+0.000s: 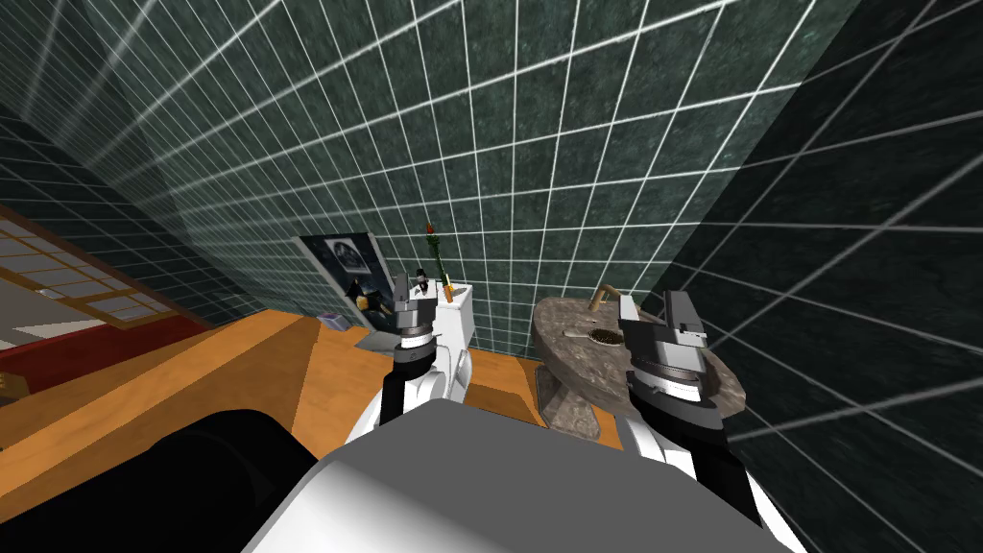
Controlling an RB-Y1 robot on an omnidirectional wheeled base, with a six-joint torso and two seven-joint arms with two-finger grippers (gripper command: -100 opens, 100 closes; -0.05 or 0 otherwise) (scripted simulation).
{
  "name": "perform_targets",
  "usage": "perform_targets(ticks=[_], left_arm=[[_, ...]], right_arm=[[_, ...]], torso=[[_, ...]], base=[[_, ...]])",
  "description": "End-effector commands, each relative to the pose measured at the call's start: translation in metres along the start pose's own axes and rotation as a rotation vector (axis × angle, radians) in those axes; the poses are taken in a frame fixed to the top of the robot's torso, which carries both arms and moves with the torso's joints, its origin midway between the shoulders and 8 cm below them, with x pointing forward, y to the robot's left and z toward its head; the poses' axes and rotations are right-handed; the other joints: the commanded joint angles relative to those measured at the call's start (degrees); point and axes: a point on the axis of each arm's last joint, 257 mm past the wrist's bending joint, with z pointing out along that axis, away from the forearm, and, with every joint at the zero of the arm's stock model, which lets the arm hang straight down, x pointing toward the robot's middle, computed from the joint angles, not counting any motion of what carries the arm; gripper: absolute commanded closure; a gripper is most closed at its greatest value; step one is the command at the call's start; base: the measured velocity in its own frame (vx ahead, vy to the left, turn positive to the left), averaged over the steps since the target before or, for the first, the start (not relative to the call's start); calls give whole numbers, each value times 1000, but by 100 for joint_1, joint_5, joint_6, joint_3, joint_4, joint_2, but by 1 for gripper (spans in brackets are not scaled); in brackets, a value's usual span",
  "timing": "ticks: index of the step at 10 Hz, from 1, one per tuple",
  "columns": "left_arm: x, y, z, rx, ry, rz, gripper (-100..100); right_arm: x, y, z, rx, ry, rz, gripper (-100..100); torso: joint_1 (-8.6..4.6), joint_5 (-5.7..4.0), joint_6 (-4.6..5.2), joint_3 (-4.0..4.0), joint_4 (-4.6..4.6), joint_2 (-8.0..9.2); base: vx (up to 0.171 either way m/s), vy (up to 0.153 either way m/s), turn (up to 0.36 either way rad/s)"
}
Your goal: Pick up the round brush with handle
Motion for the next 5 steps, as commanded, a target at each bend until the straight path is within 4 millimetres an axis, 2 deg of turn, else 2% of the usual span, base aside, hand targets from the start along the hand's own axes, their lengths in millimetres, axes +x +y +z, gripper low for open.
perform_targets(ticks=[1, 5], left_arm=[[0, 0, 0, 0, 0, 0, 0], [0, 0, 0, 0, 0, 0, 0]], right_arm=[[1, -7, -3, 26, 25, -33, -100], [2, -33, -13, 110, 104, -127, -100]], torso=[[0, 0, 0, 0, 0, 0], [12, 3, -1, -1, 0, -2]], base=[[-2, 13, 65], [3, 33, 78]])
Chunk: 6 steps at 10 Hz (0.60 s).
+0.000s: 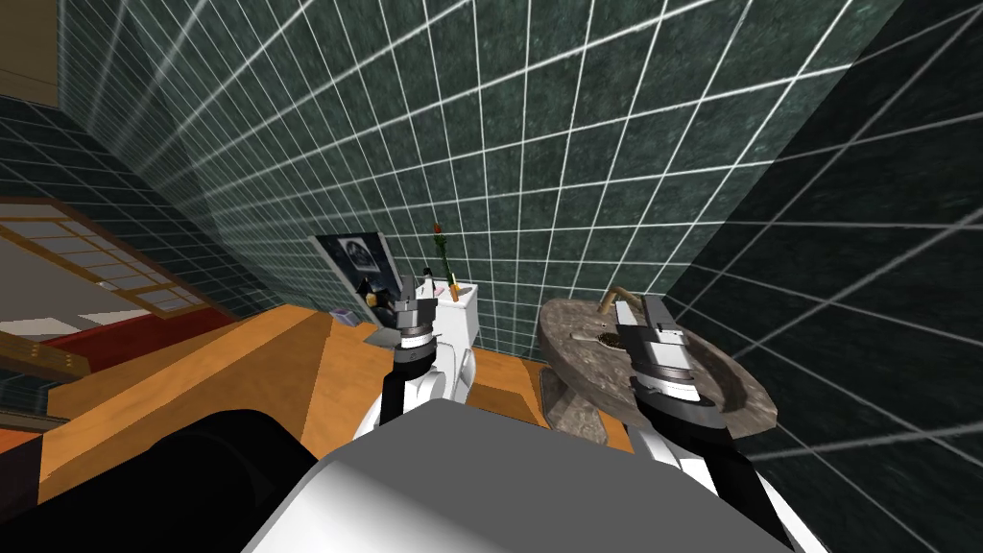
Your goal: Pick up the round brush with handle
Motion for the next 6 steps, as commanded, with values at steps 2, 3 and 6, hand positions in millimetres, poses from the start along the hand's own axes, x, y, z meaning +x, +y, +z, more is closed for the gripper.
perform_targets(ticks=[2, 3, 6], left_arm=[[0, 0, 0, 0, 0, 0, 0], [0, 0, 0, 0, 0, 0, 0], [0, 0, 0, 0, 0, 0, 0]], right_arm=[[2, -14, -6, 44, 51, -67, -100], [3, -23, -10, 75, 71, -84, -100], [6, -33, -14, 101, 122, -152, -100]], torso=[[-3, -1, 1, 0, 0, 0], [-4, -1, 0, 0, 0, 0], [-2, 0, 0, 1, 1, 2]], base=[[1, 27, 47], [-1, 43, 102], [-3, 30, 50]])
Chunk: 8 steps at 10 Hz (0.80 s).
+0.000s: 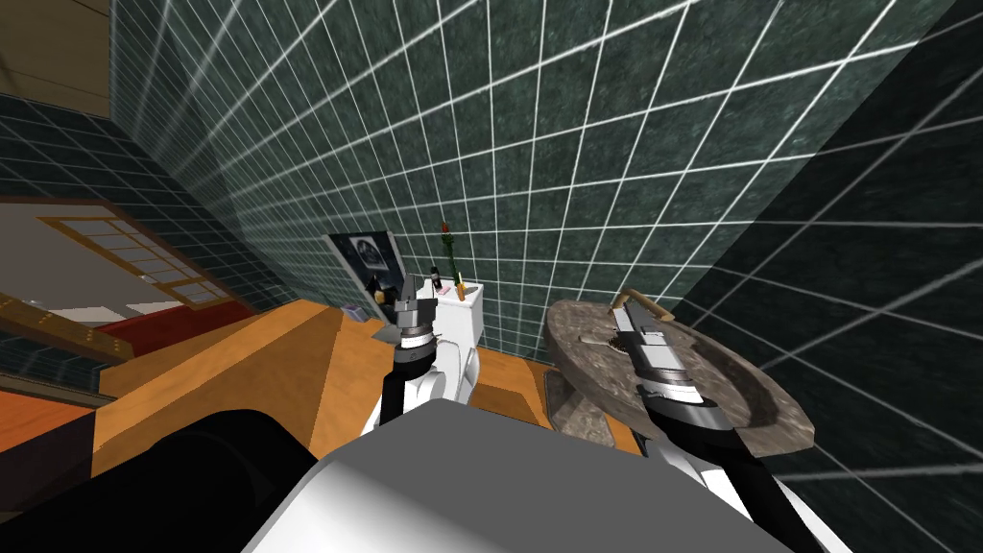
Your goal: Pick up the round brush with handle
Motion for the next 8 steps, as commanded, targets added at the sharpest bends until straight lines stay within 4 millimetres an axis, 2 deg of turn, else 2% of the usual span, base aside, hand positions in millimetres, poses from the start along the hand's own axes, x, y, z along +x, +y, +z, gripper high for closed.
perform_targets(ticks=[1, 4, 5, 6, 7, 8], left_arm=[[0, 0, 0, 0, 0, 0, 0], [0, 0, 0, 0, 0, 0, 0], [0, 0, 0, 0, 0, 0, 0], [0, 0, 0, 0, 0, 0, 0], [0, 0, 0, 0, 0, 0, 0], [0, 0, 0, 0, 0, 0, 0]], right_arm=[[4, -12, -4, 35, 43, -43, -100], [8, -23, -8, 64, 89, -108, -100], [10, -35, -12, 97, 126, -138, -100], [11, -35, -12, 94, 134, -160, -100], [13, -47, -18, 130, 170, -189, -100], [13, -47, -18, 126, 182, -214, -100]], torso=[[0, 0, 0, 0, 0, 0], [1, 0, -1, 0, 0, -1], [-1, 0, 0, -1, 0, -1], [1, 0, -2, -1, 0, -1], [0, 0, 0, -1, 0, -1], [2, 0, -1, -1, 0, -2]], base=[[-3, 35, 64], [0, 27, 58], [0, 29, 96], [1, 26, 39], [3, 35, 75], [4, 27, 49]])
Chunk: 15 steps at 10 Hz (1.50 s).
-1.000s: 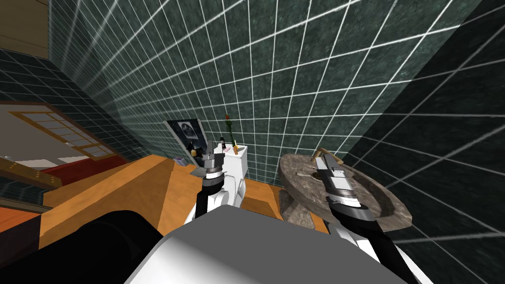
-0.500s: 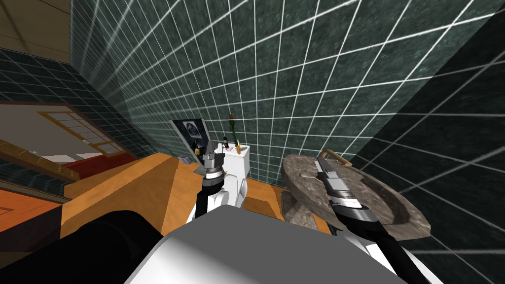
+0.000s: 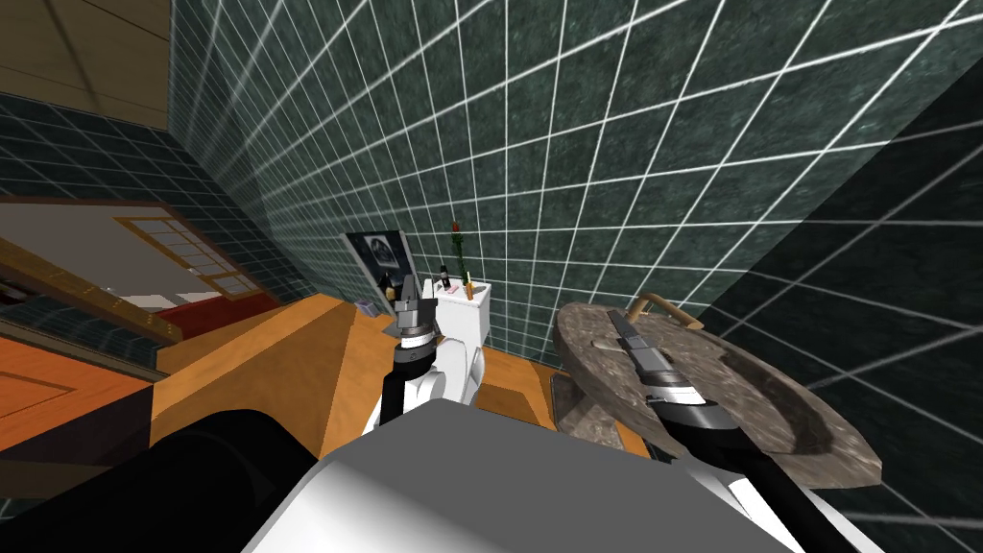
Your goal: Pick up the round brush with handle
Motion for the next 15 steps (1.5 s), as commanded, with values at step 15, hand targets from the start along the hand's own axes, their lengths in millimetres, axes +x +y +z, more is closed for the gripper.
perform_targets(ticks=[15], left_arm=[[0, 0, 0, 0, 0, 0, 0]], right_arm=[[39, -114, -61, 245, 486, -480, -100]], torso=[[-16, -4, 1, 0, 0, 0]], base=[[7, 7, 79]])
